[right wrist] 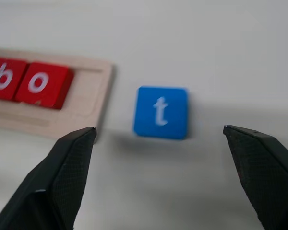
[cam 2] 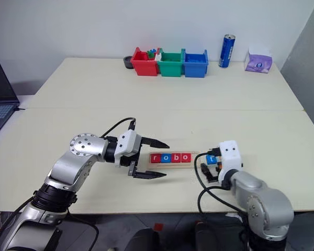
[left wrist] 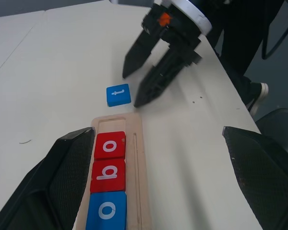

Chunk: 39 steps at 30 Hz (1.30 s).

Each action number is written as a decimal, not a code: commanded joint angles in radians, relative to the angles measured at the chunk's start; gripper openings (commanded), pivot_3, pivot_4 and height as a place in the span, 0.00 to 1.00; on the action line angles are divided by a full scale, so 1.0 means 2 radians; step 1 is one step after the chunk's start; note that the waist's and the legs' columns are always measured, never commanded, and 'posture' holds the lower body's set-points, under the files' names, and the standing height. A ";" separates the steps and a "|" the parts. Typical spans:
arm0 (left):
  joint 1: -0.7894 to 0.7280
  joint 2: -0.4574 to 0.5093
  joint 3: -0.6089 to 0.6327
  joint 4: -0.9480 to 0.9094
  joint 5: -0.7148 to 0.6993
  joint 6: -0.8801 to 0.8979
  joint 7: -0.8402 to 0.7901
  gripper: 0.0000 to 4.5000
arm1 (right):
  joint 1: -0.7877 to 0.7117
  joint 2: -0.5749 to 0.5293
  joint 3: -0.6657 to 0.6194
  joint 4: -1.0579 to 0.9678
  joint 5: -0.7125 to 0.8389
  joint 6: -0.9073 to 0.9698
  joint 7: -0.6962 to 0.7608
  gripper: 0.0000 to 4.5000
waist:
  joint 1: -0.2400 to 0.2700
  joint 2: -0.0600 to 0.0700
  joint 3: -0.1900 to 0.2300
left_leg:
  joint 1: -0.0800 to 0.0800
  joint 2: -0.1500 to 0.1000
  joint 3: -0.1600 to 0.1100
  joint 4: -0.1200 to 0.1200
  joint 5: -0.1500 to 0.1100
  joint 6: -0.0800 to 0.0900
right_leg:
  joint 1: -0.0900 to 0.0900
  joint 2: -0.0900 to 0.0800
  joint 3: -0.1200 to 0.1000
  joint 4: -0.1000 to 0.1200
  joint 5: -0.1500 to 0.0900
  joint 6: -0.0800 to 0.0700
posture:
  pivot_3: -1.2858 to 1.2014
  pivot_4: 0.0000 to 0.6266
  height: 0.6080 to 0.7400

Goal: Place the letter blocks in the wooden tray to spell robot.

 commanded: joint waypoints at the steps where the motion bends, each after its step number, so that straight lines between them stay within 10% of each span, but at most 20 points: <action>1: -0.010 -0.004 0.007 0.002 -0.005 -0.010 -0.003 1.00 | -0.031 -0.048 -0.010 -0.033 0.017 -0.067 0.047 0.99 | 0.000 0.000 0.000 | 0.000 0.000 0.000 0.000 0.000 0.000 | 0.000 0.000 0.000 0.000 0.000 0.000 | 0.52 0.24 1.00; 14: -0.023 -0.014 0.004 0.017 -0.003 -0.014 -0.012 1.00 | 0.031 -0.261 0.084 0.314 -0.015 -0.660 0.480 0.99 | 0.001 -0.002 0.001 | 0.000 0.000 0.002 0.000 0.000 0.000 | 0.001 0.000 -0.001 -0.001 0.000 0.000 | 0.52 0.24 1.00; 36: -0.030 -0.017 0.003 0.026 0.008 -0.026 -0.012 1.00 | -0.107 -0.228 0.152 0.568 -0.061 -0.760 0.579 0.99 | 0.001 -0.002 0.002 | 0.001 0.000 0.001 0.001 0.000 0.000 | 0.001 -0.001 0.000 0.001 0.001 -0.001 | 0.52 0.24 1.00; 39: -0.032 -0.018 0.002 0.026 0.006 -0.027 -0.013 1.00 | -0.112 -0.230 0.147 0.580 -0.061 -0.759 0.580 0.86 | 0.001 -0.002 0.002 | 0.001 0.000 0.001 0.001 0.000 0.000 | 0.001 -0.001 0.000 0.001 0.001 -0.001 | 0.52 0.24 1.00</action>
